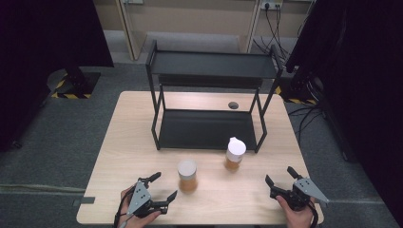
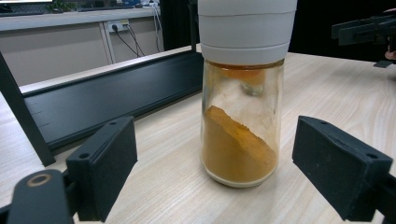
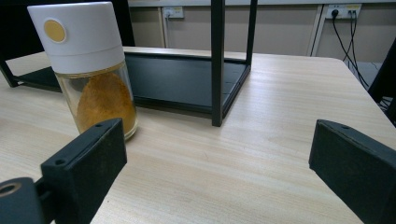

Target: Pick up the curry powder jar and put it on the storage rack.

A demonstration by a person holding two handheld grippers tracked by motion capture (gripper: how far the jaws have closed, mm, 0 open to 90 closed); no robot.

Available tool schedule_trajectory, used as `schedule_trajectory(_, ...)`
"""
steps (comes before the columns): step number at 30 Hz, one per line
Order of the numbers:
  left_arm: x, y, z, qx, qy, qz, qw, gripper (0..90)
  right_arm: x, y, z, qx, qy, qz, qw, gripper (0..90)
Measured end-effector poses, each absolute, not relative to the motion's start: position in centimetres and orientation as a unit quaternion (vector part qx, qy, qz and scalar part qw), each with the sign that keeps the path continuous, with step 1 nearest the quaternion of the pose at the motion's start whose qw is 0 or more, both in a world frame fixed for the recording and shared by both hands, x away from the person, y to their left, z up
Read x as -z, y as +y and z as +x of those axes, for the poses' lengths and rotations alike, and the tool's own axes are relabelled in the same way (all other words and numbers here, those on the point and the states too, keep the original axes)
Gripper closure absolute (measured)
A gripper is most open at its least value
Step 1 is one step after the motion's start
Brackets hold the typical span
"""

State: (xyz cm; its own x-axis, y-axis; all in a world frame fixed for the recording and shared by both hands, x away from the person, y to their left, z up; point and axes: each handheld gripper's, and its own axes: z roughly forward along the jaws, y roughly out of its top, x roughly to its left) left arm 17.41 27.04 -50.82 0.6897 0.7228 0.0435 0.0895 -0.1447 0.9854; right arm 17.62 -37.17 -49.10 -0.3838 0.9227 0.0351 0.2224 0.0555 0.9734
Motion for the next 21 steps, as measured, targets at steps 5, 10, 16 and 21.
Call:
schedule_trajectory(5,50.88,27.04,17.38,-0.269,0.287,0.706,0.589,13.5,49.12,-37.19,17.60,-0.525,0.645,0.443,0.334,4.5)
schedule_trajectory(10,50.87,26.85,17.43,-0.268,0.285,0.706,0.591,13.3,49.11,-37.20,17.61,-0.526,0.645,0.443,0.333,4.4)
schedule_trajectory(16,50.65,26.49,17.38,-0.265,0.280,0.700,0.601,13.3,49.17,-37.21,17.57,-0.527,0.644,0.443,0.334,4.4)
schedule_trajectory(21,50.22,26.37,17.62,-0.261,0.274,0.695,0.611,13.3,49.16,-37.24,17.58,-0.527,0.643,0.444,0.333,4.4)
